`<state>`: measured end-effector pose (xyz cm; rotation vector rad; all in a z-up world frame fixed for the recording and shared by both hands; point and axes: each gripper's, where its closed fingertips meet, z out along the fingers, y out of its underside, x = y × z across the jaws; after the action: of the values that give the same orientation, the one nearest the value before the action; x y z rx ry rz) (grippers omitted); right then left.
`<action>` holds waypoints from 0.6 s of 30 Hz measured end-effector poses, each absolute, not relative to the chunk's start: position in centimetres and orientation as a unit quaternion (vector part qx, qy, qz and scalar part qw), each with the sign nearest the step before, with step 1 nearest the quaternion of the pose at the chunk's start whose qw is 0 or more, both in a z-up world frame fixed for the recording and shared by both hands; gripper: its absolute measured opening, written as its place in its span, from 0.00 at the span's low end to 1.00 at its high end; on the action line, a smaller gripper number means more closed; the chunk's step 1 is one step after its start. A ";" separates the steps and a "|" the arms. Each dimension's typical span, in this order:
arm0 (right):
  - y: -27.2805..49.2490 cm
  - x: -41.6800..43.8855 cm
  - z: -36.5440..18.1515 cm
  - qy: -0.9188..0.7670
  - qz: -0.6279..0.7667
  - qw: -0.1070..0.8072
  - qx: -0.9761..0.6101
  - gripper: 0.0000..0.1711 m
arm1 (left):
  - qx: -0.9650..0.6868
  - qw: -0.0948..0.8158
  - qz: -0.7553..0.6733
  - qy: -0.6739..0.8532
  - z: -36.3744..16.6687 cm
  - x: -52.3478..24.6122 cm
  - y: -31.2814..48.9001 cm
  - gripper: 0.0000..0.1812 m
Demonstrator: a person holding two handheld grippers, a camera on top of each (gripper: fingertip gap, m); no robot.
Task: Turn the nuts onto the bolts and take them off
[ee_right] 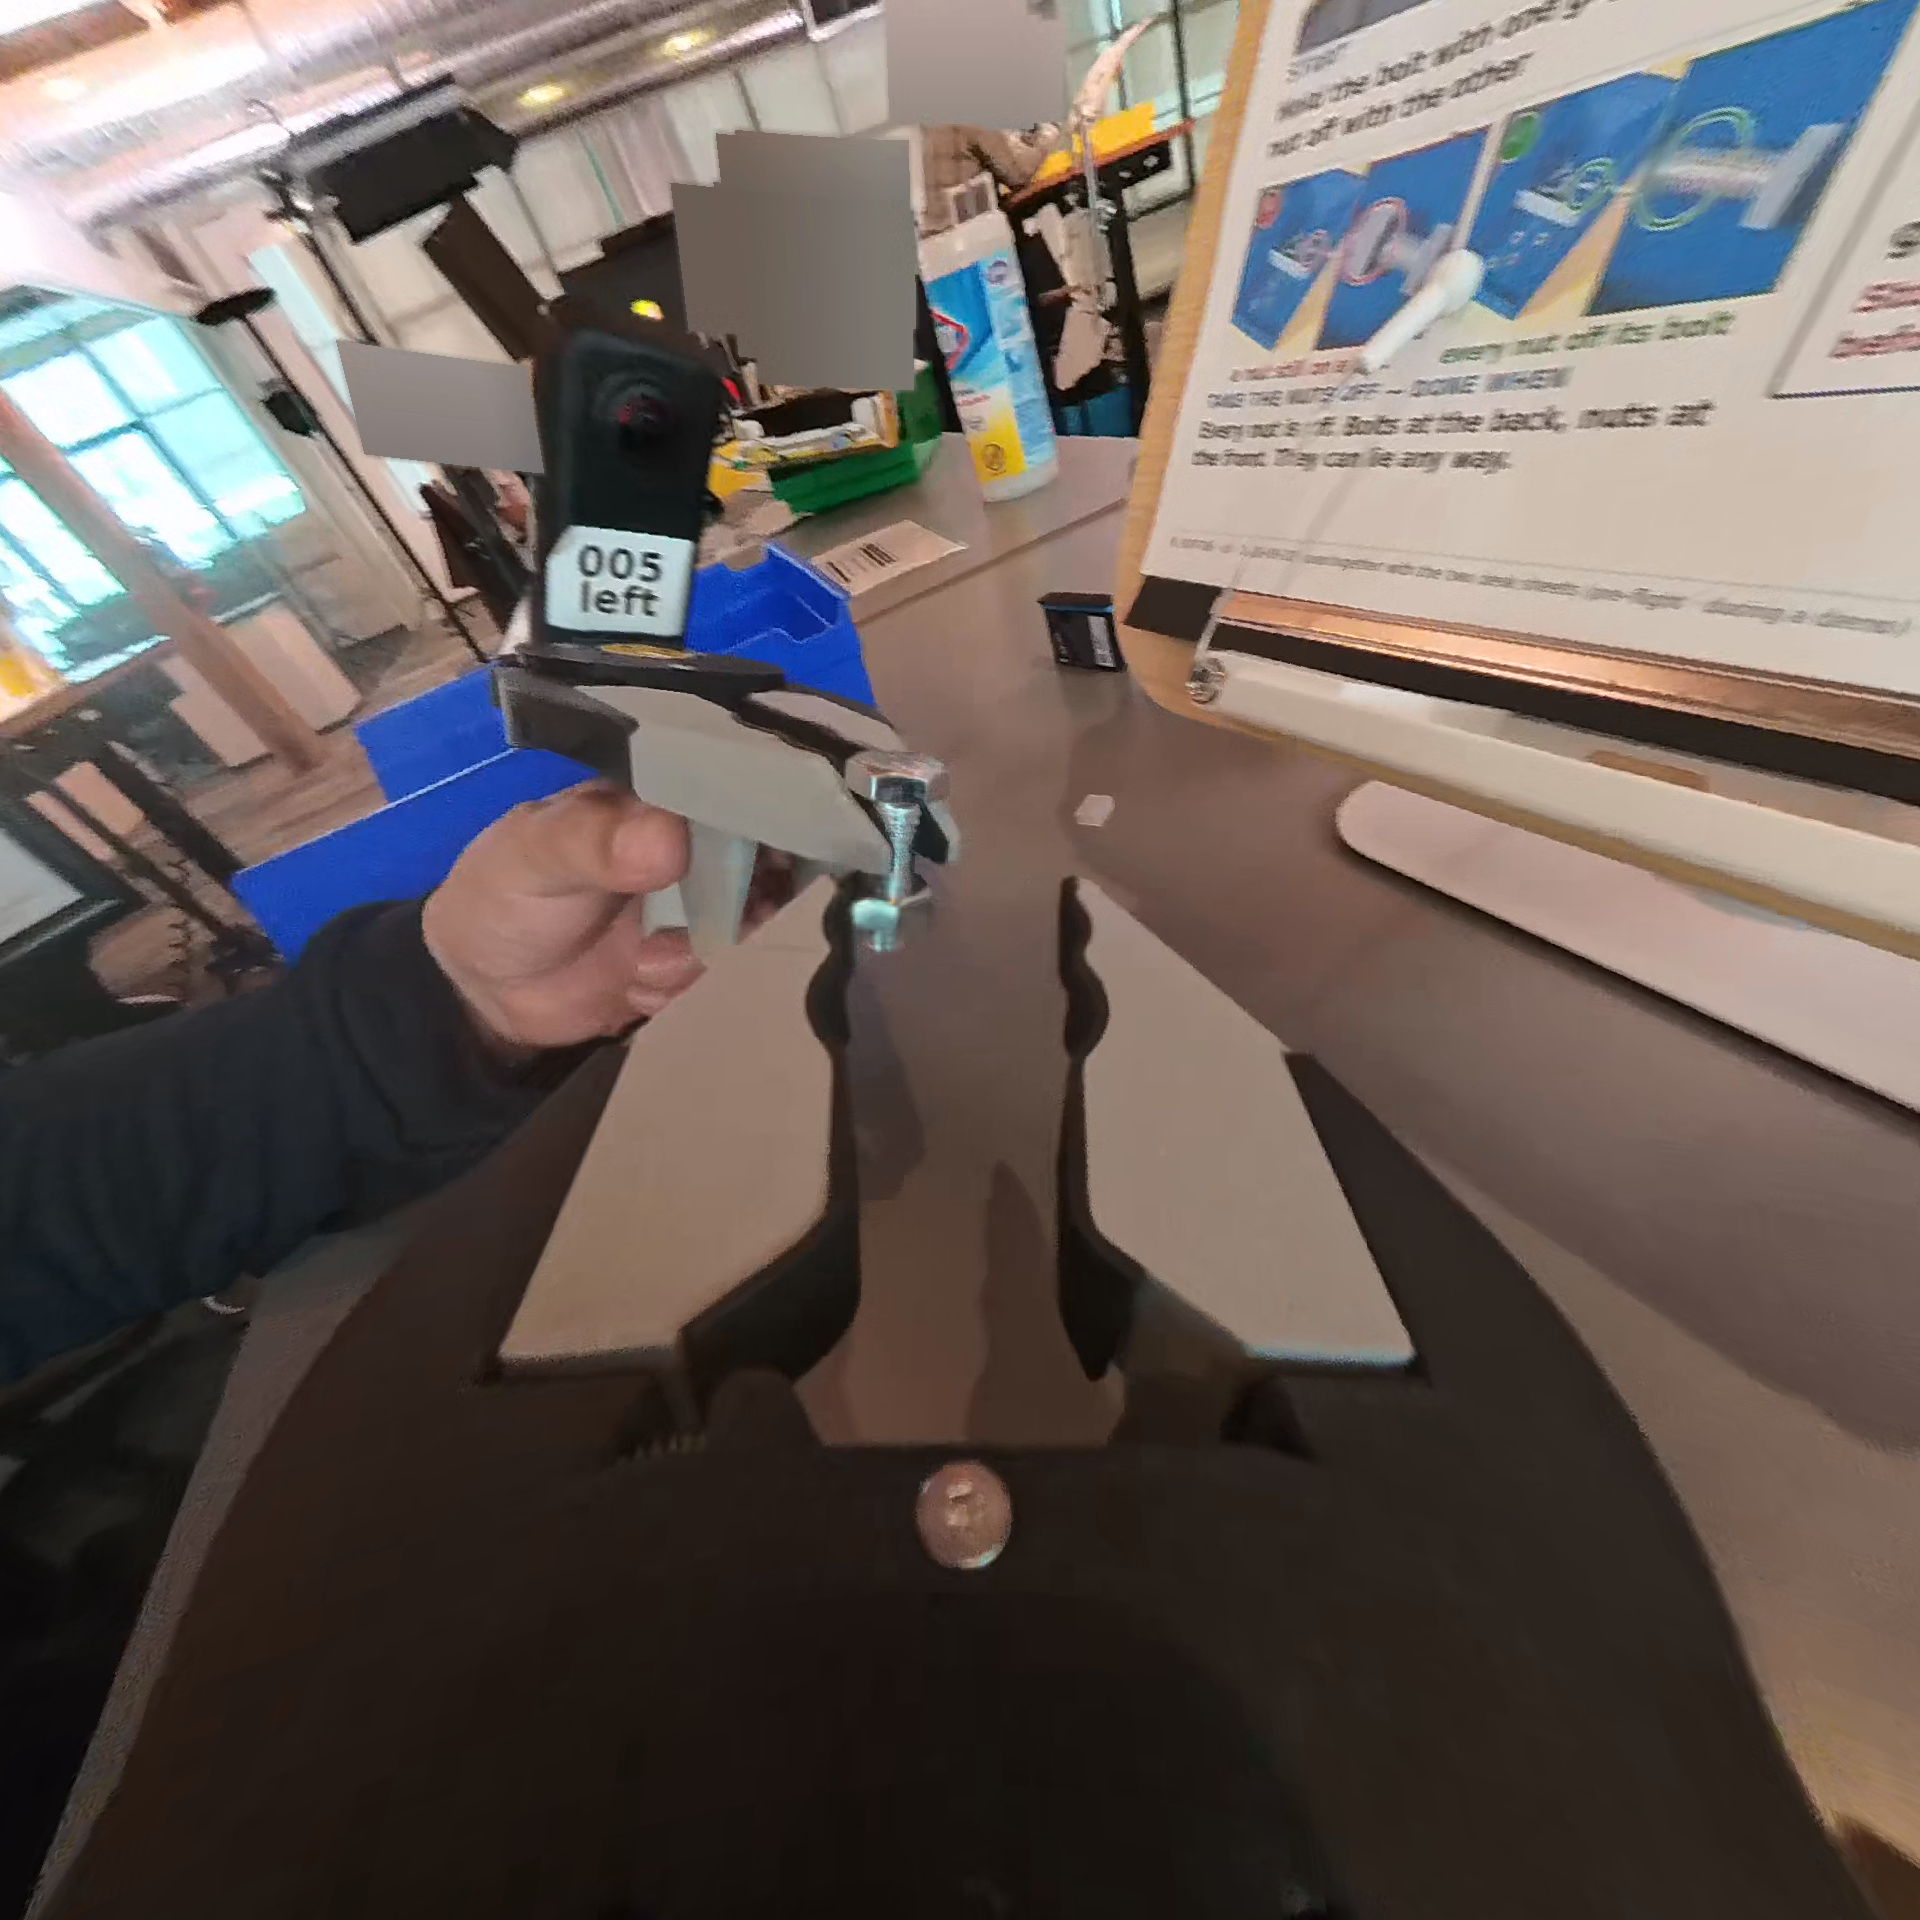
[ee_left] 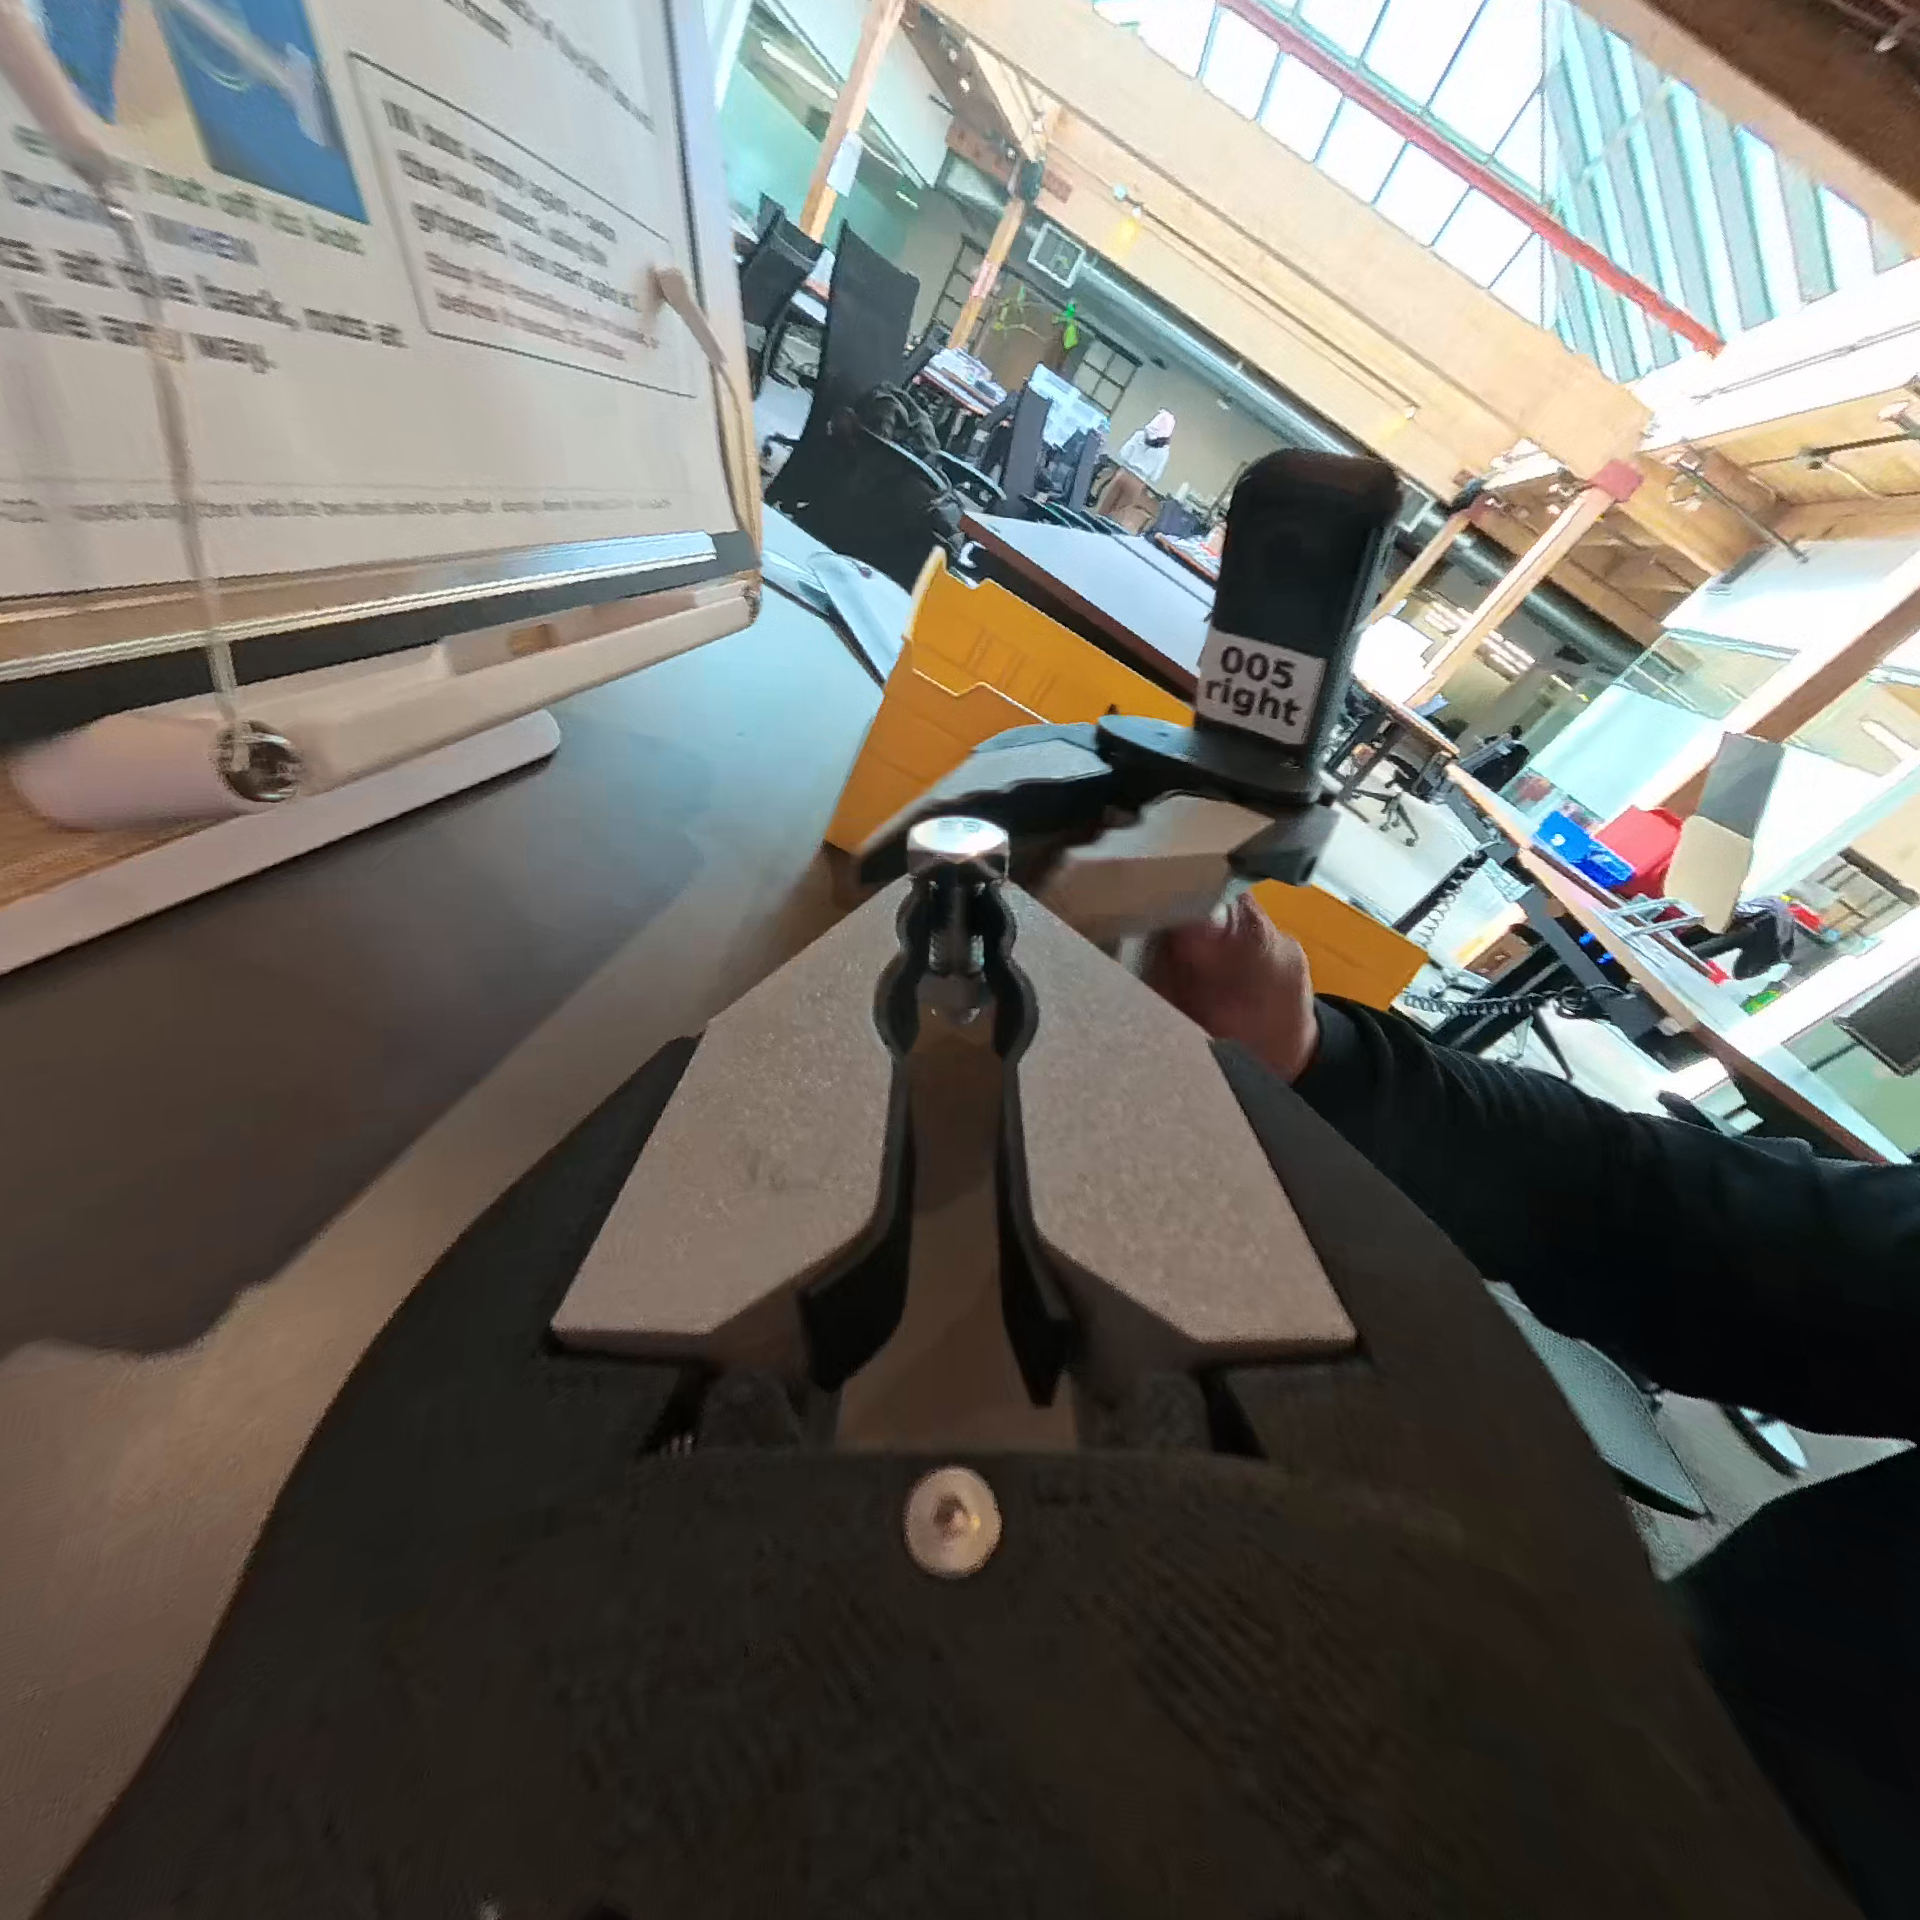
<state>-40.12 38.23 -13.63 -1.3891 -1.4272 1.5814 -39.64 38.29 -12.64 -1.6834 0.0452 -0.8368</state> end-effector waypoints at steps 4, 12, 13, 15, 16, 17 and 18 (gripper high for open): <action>40.4 -39.5 -12.6 -0.517 0.567 0.362 -0.529 0.16 | -0.685 0.610 -0.397 -0.006 -11.3 -40.7 37.9 0.04; 37.0 -40.0 -13.1 -0.563 0.578 0.326 -0.493 0.21 | -0.704 0.599 -0.381 0.030 -11.8 -38.6 38.0 0.04; 36.7 -39.9 -13.0 -0.563 0.589 0.316 -0.487 0.20 | -0.706 0.600 -0.374 0.028 -11.9 -38.9 38.1 0.04; 36.2 -39.6 -12.5 -0.558 0.614 0.297 -0.472 0.18 | -0.711 0.605 -0.358 0.018 -12.1 -39.6 38.3 0.04; 35.7 -39.4 -12.0 -0.558 0.629 0.286 -0.459 0.19 | -0.711 0.608 -0.354 0.012 -12.2 -40.0 38.3 0.04; 34.9 -38.7 -11.4 -0.567 0.649 0.268 -0.431 0.05 | -0.712 0.612 -0.345 -0.001 -12.3 -40.7 38.4 0.04; 33.9 -37.8 -10.6 -0.573 0.673 0.248 -0.397 0.00 | -0.714 0.614 -0.337 -0.012 -12.5 -41.3 38.5 0.04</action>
<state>-37.77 33.93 -10.56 -1.0812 -1.5604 1.8346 -41.34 38.51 -12.49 -1.6454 -0.0269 -0.7776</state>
